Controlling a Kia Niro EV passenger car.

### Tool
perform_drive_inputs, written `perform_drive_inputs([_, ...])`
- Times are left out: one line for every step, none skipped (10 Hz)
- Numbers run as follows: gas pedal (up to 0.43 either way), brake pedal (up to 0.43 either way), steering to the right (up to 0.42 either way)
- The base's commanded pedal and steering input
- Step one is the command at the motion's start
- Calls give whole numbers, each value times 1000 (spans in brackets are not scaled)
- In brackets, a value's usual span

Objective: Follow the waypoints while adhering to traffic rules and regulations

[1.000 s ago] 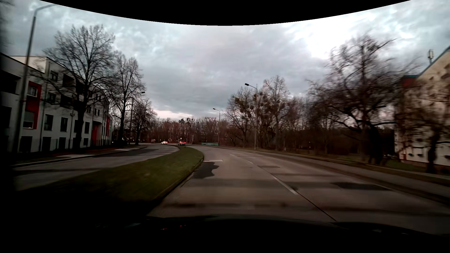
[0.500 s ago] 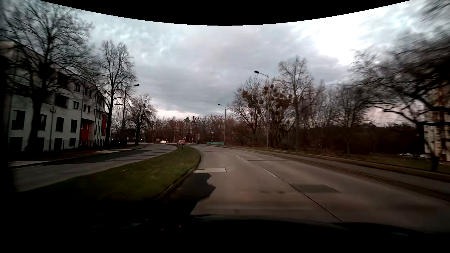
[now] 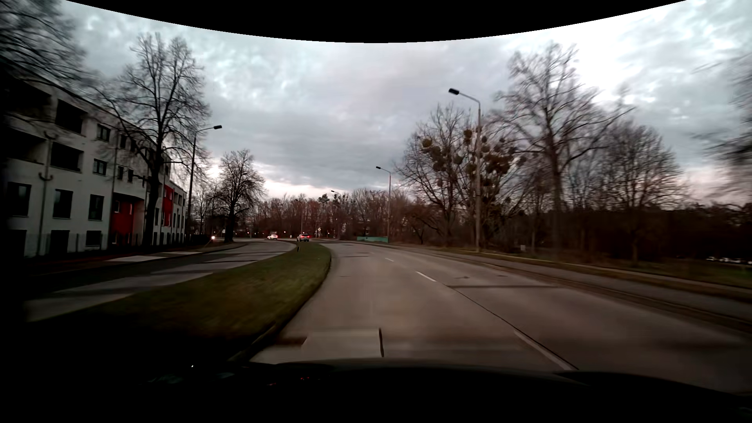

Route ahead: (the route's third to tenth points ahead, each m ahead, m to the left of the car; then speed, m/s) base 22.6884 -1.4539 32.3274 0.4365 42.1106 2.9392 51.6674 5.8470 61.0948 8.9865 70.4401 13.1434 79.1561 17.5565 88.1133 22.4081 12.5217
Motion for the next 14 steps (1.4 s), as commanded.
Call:
perform_drive_inputs([79, 0, -32])
perform_drive_inputs([79, 0, -33])
perform_drive_inputs([79, 0, -33])
perform_drive_inputs([79, 0, -34])
perform_drive_inputs([79, 0, -34])
perform_drive_inputs([79, 0, -35])
perform_drive_inputs([79, 0, -38])
perform_drive_inputs([79, 0, -40])
perform_drive_inputs([79, 0, -40])
perform_drive_inputs([79, 0, -40])
perform_drive_inputs([79, 0, -40])
perform_drive_inputs([79, 0, -40])
perform_drive_inputs([79, 0, -38])
perform_drive_inputs([79, 0, -36])
